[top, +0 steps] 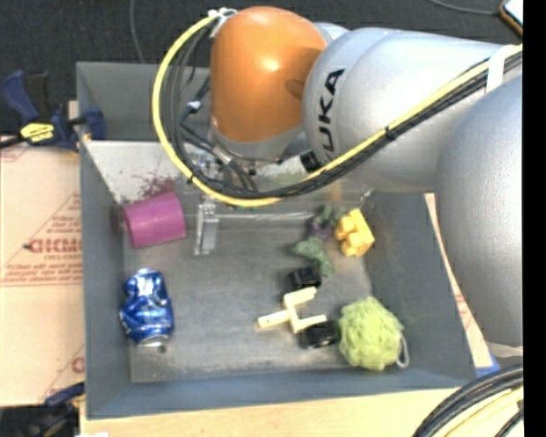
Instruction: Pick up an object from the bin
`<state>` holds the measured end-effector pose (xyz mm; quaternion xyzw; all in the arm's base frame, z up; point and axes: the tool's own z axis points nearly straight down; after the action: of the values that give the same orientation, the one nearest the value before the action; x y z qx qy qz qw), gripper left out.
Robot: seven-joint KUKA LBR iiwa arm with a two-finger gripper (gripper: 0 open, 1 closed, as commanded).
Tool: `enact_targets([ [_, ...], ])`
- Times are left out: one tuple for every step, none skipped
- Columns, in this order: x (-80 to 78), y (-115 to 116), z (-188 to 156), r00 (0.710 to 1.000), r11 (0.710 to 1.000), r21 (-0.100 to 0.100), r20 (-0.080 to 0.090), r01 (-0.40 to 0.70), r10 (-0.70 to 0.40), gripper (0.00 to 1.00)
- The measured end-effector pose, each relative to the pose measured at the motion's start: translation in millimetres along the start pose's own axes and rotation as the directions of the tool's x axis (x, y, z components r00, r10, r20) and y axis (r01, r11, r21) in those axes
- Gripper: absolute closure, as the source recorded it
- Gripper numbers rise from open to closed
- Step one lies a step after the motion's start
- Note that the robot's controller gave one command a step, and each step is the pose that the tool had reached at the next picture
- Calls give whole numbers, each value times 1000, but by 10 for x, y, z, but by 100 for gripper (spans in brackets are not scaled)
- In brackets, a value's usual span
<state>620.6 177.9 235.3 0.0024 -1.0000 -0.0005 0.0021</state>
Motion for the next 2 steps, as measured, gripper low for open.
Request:
enact_targets([
  [-9, -12, -42, 1000, 1000, -1, 6, -5, 5, 0],
  [-365, 424, 1351, 993, 994, -11, 28, -112, 112, 0],
])
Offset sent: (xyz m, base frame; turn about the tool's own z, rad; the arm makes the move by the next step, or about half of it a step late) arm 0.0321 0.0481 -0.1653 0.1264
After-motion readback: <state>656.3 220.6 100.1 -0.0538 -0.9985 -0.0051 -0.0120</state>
